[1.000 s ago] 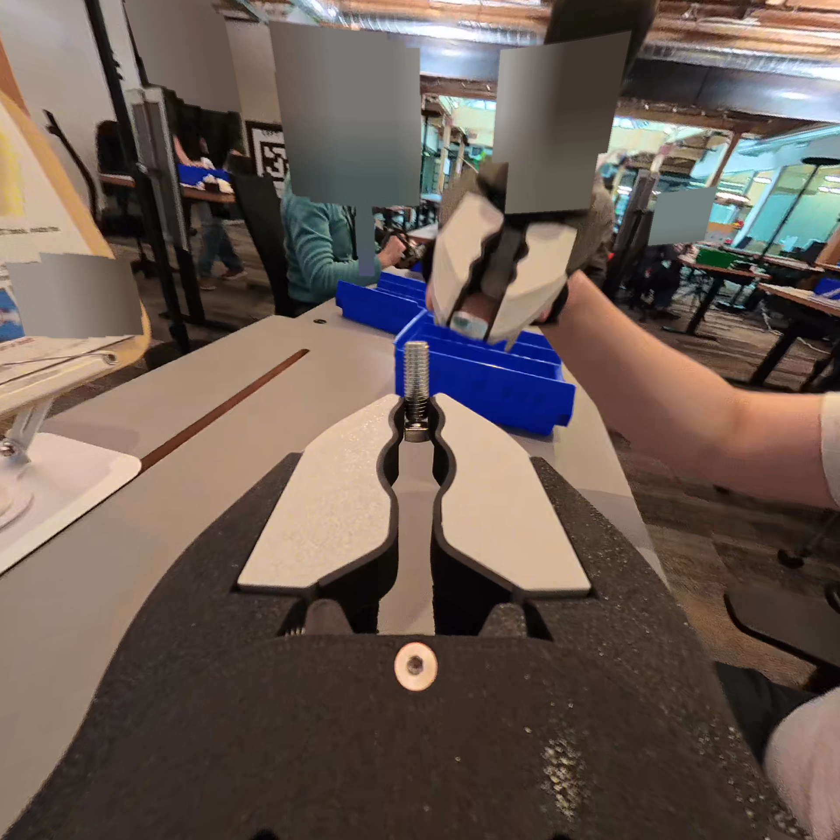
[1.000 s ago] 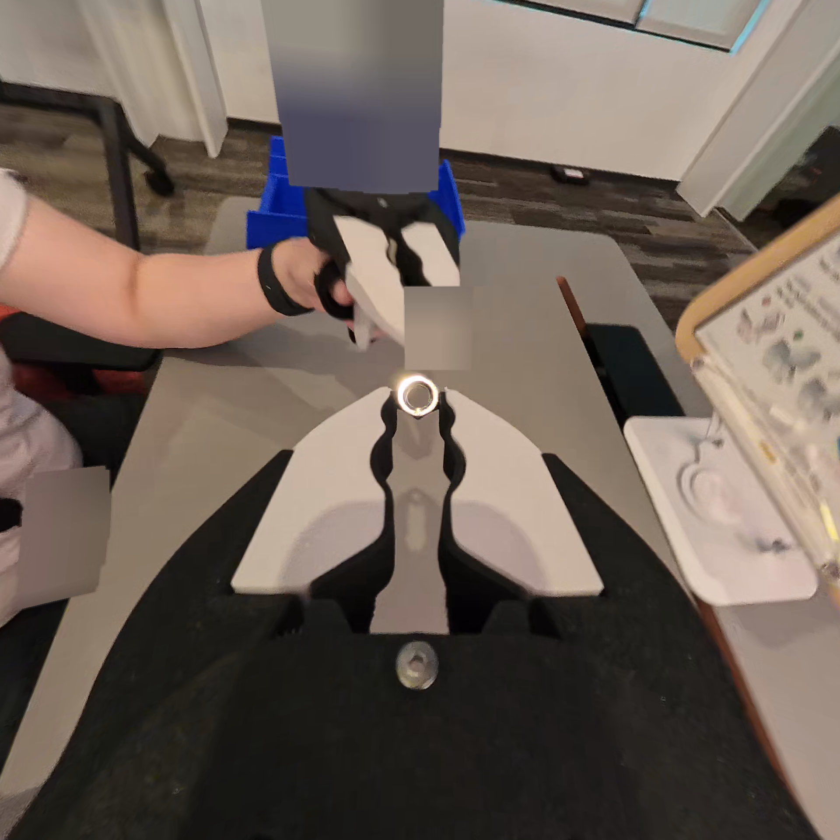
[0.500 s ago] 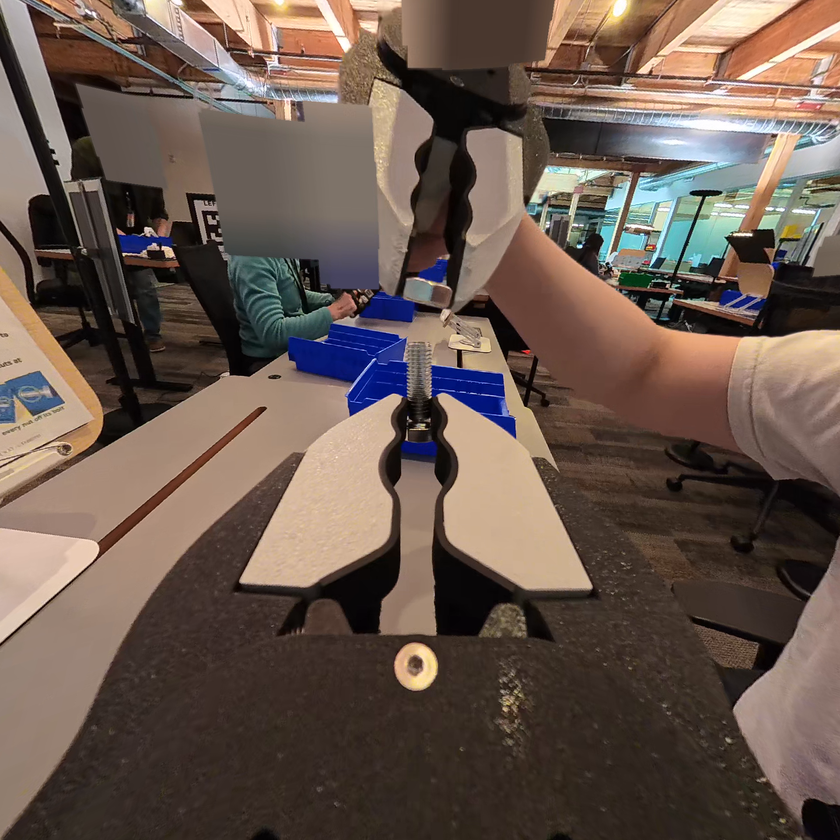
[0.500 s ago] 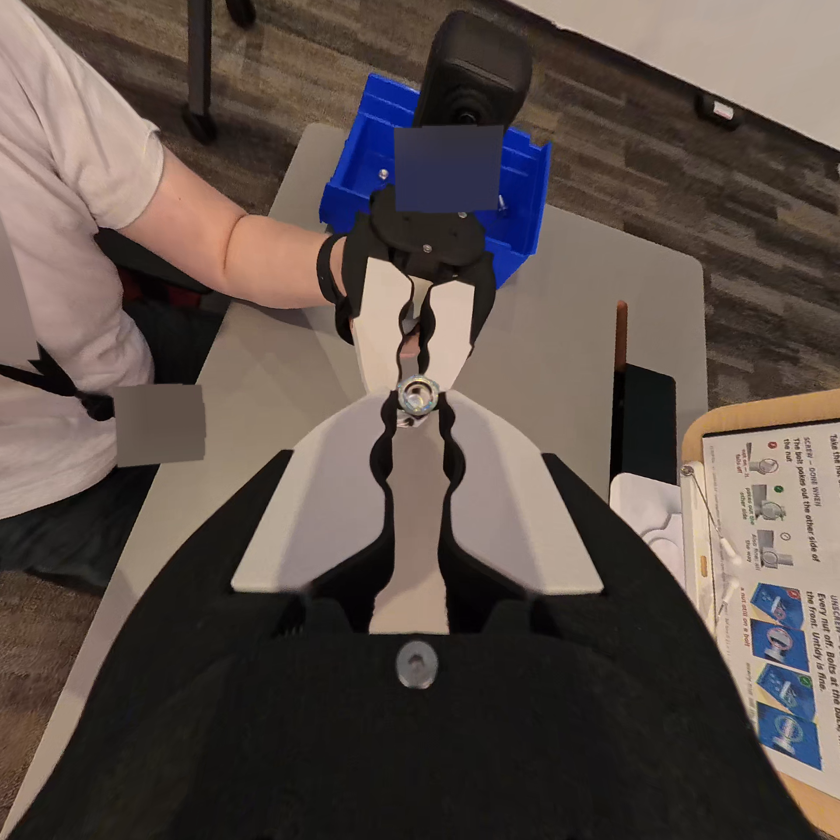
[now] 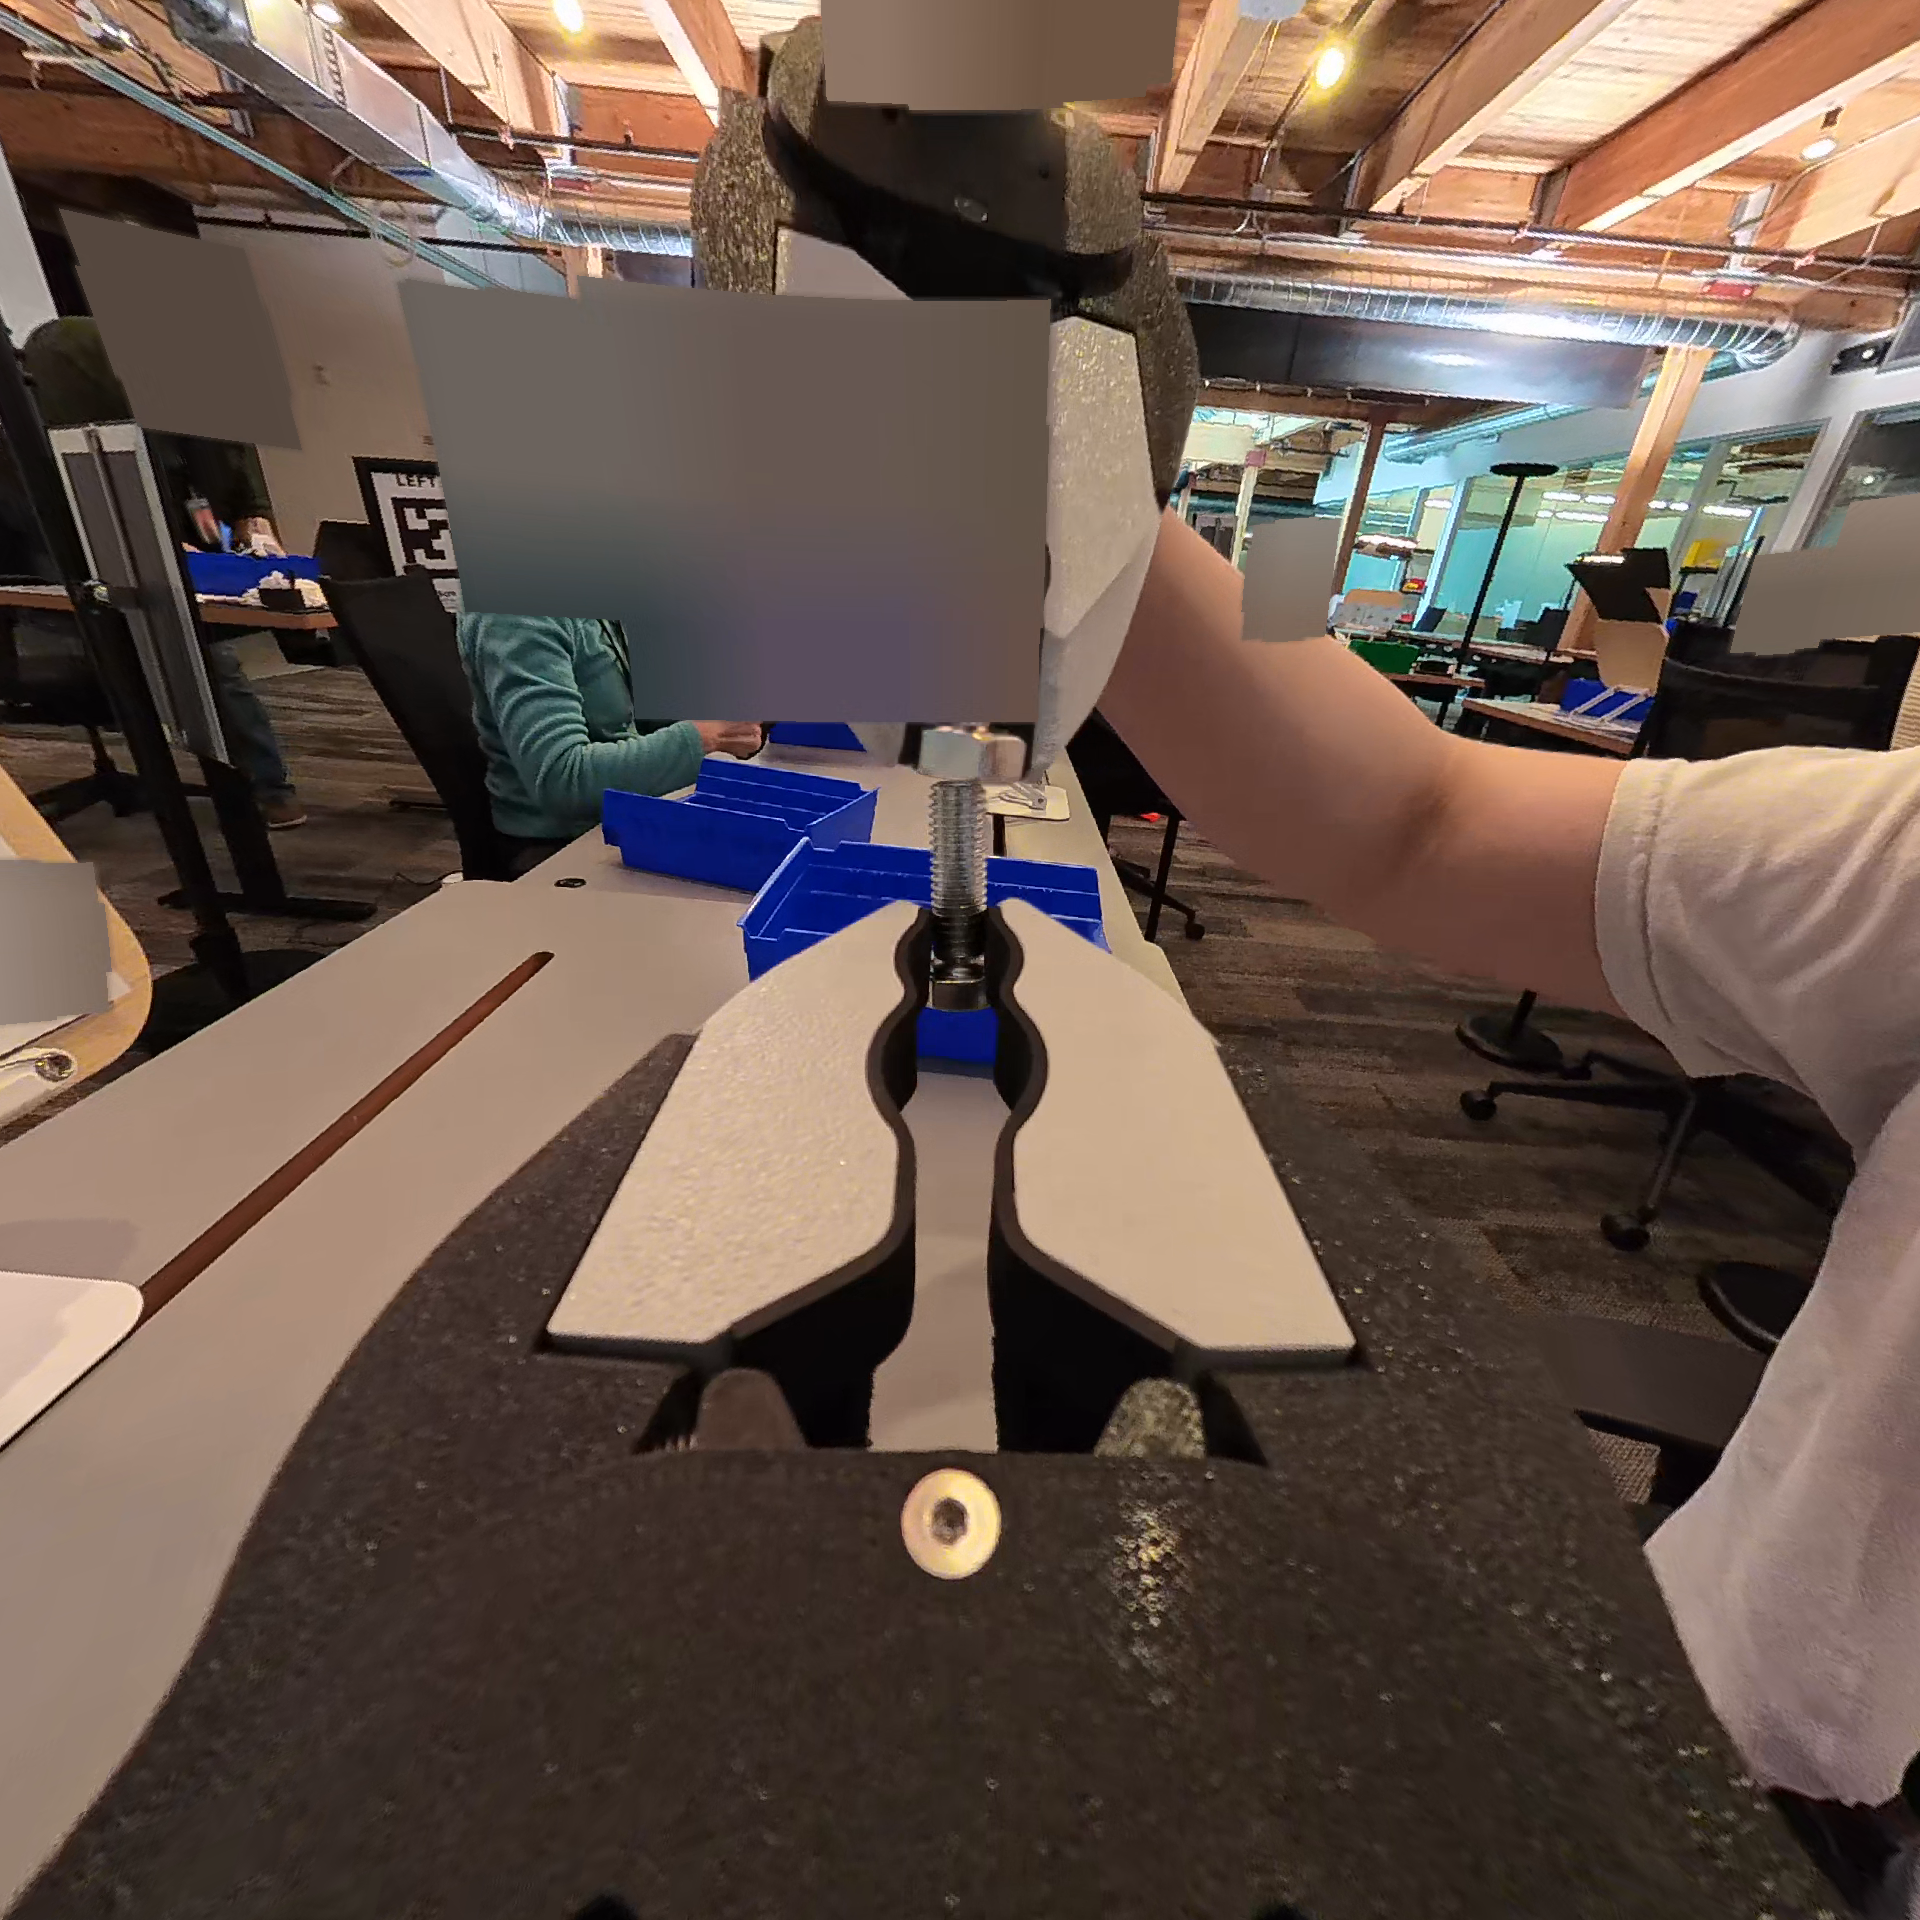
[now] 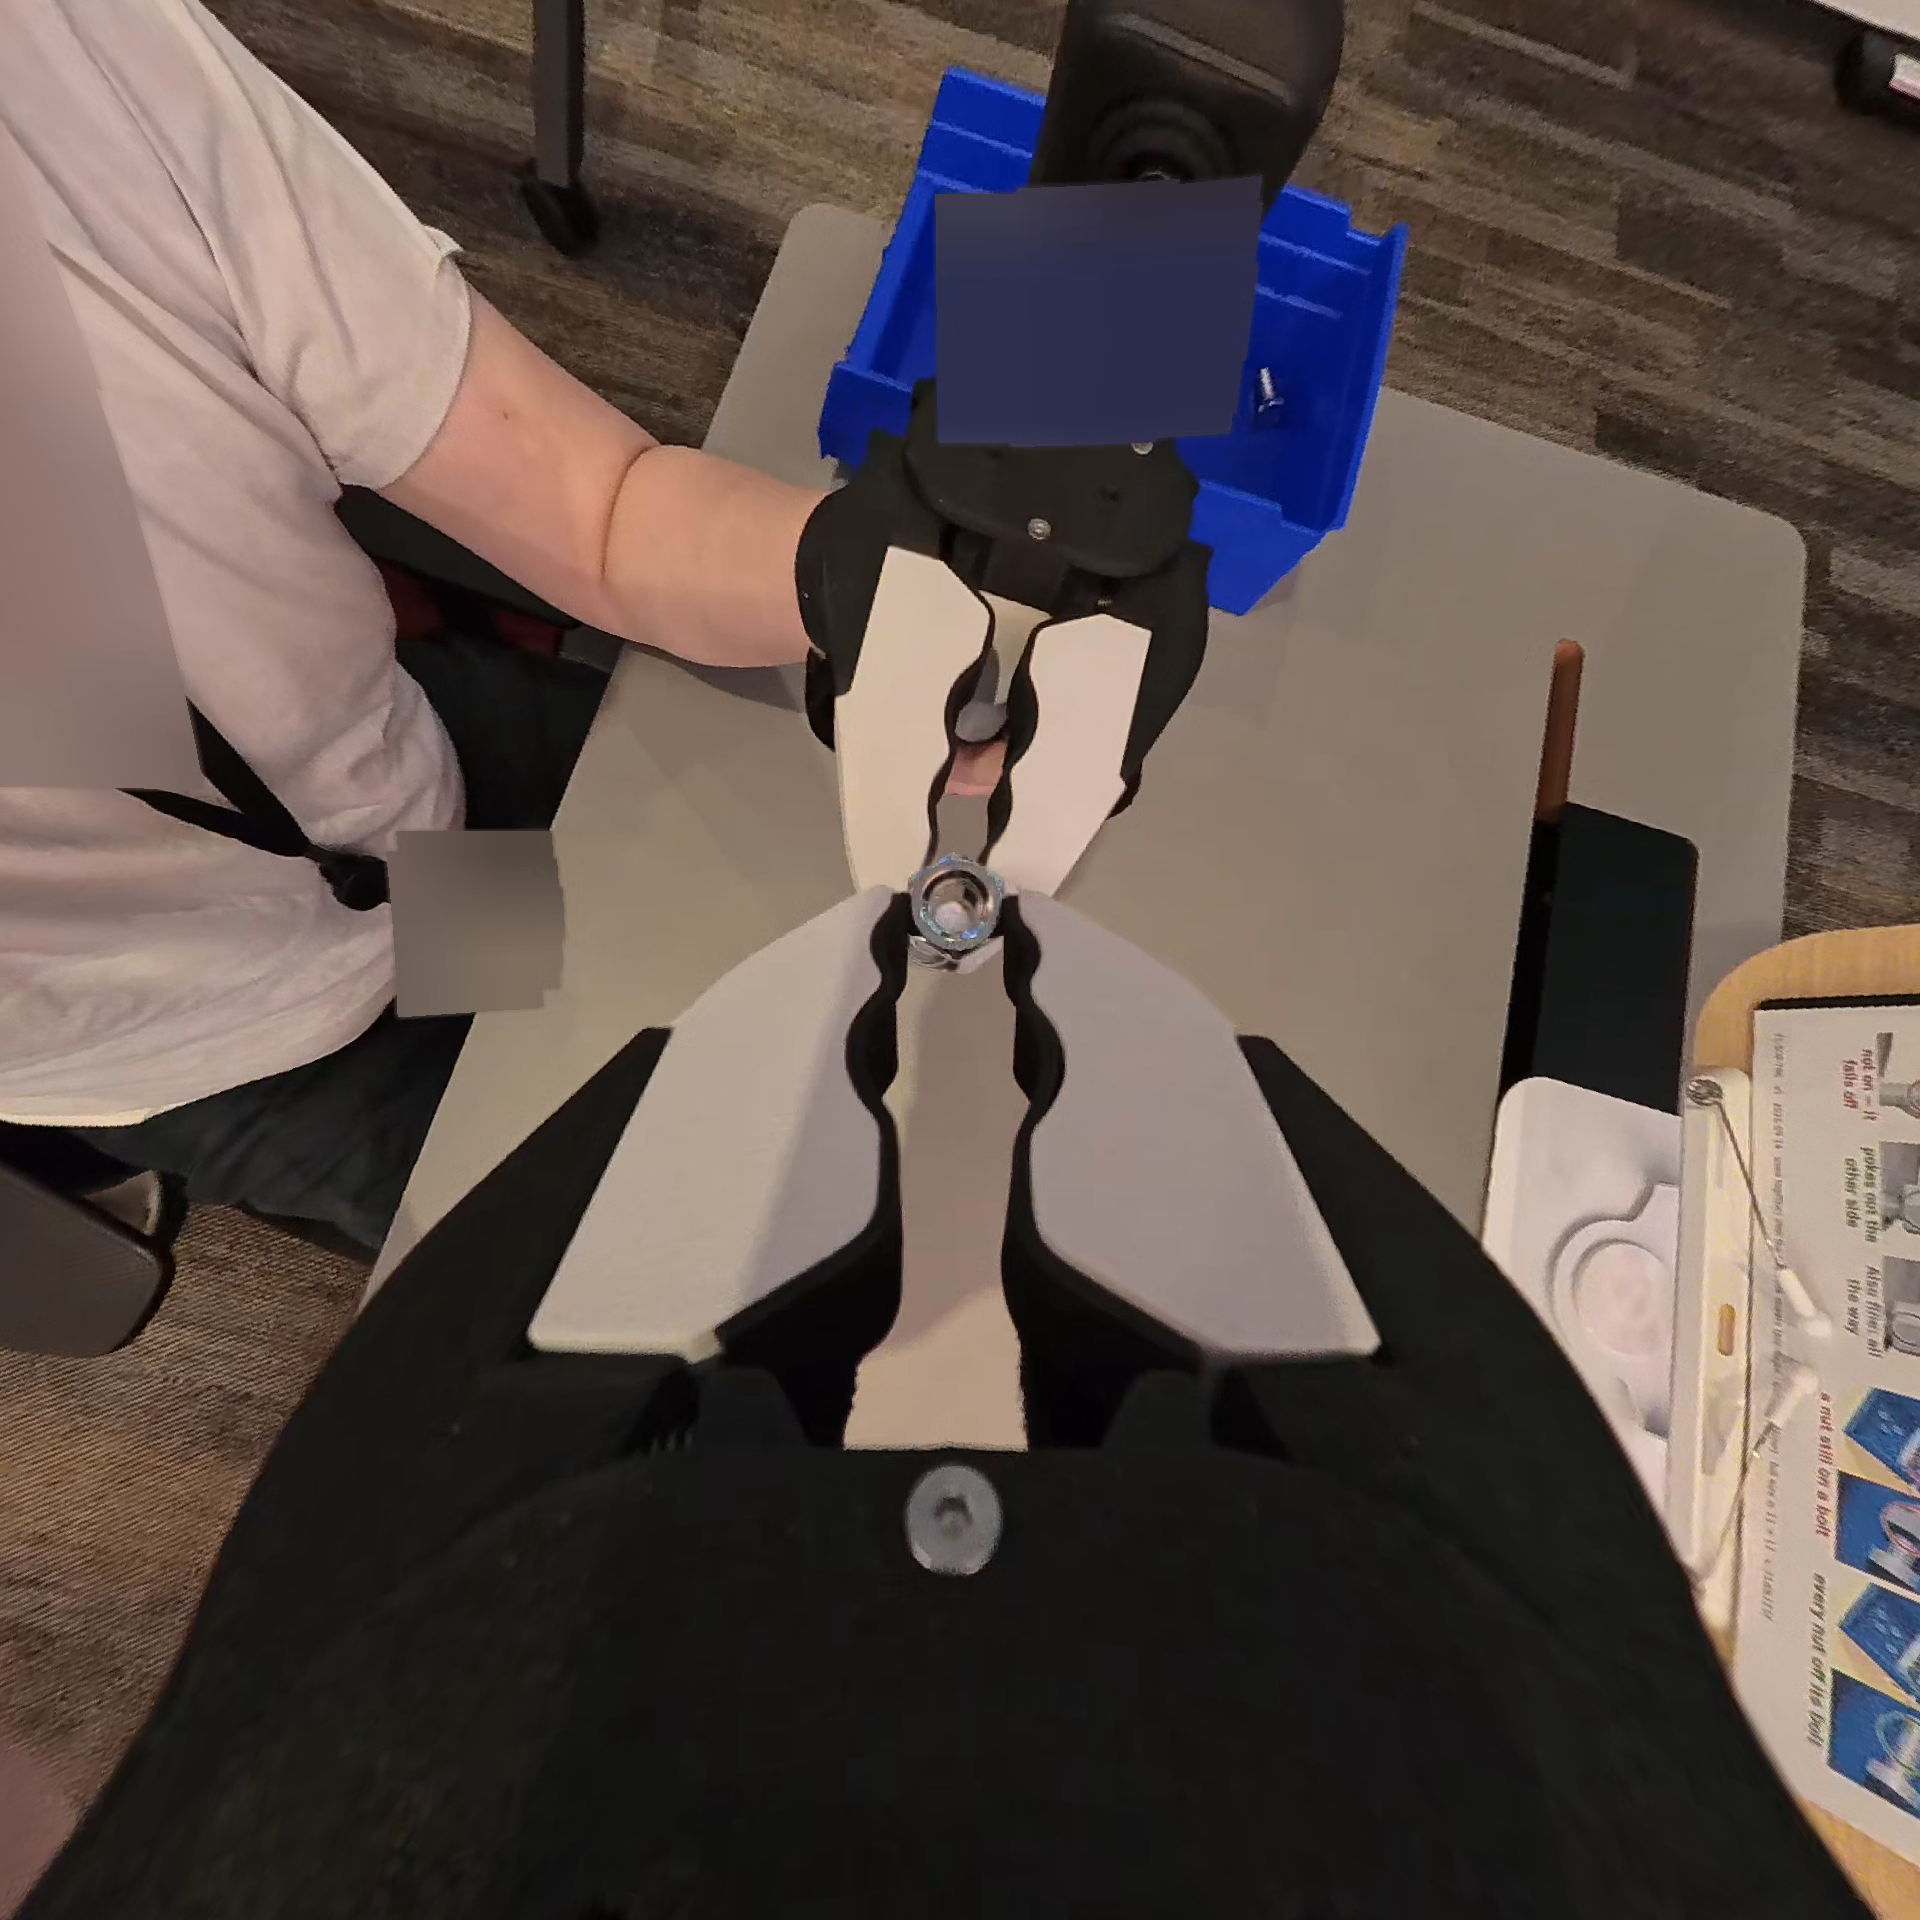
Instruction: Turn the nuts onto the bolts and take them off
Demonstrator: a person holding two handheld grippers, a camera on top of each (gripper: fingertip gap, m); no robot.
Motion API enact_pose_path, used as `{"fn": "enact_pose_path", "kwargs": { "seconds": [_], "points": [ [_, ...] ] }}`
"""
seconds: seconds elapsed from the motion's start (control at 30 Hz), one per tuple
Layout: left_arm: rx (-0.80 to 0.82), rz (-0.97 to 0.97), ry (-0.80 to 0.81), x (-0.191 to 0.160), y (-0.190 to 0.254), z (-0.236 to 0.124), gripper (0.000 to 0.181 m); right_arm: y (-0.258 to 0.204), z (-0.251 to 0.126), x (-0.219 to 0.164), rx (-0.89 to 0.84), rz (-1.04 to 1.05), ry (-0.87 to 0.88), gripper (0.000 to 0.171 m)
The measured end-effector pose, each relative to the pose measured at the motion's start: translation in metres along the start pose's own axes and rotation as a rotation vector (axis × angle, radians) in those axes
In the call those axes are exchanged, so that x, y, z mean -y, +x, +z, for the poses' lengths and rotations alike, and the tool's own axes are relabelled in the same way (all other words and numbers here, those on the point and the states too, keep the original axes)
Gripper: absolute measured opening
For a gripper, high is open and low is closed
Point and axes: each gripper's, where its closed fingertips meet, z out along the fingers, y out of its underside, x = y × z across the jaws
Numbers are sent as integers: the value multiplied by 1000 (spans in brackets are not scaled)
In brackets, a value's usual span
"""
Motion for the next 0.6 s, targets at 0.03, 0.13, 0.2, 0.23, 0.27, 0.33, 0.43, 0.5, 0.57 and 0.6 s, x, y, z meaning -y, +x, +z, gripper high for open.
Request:
{"fn": "enact_pose_path", "kwargs": {
  "seconds": [0.03,0.13,0.2,0.23,0.27,0.33,0.43,0.5,0.57,0.6],
  "points": [
    [-2,5,-2,0,1,0,9,-1,1,-1,8,1,-8,17],
    [-4,15,3,3,2,1,9,-3,0,-1,20,0,-9,17],
    [-28,13,12,4,7,1,9,-6,-2,1,46,0,3,17],
    [-37,17,8,4,9,1,9,-8,-2,1,62,1,0,17],
    [-37,29,0,2,10,2,9,-10,-2,0,76,4,-11,17],
    [-42,56,-25,-2,12,4,9,-14,-1,-4,108,4,-37,17],
    [-62,77,-26,-2,17,5,9,-20,-2,-3,155,-6,-35,17],
    [-72,85,-9,0,19,5,9,-21,-3,-1,159,-20,-21,17],
    [-58,89,-5,1,18,5,9,-20,-3,0,132,-30,-19,17],
    [-51,93,-3,2,17,4,9,-18,-3,1,117,-29,-14,17]
  ]
}}
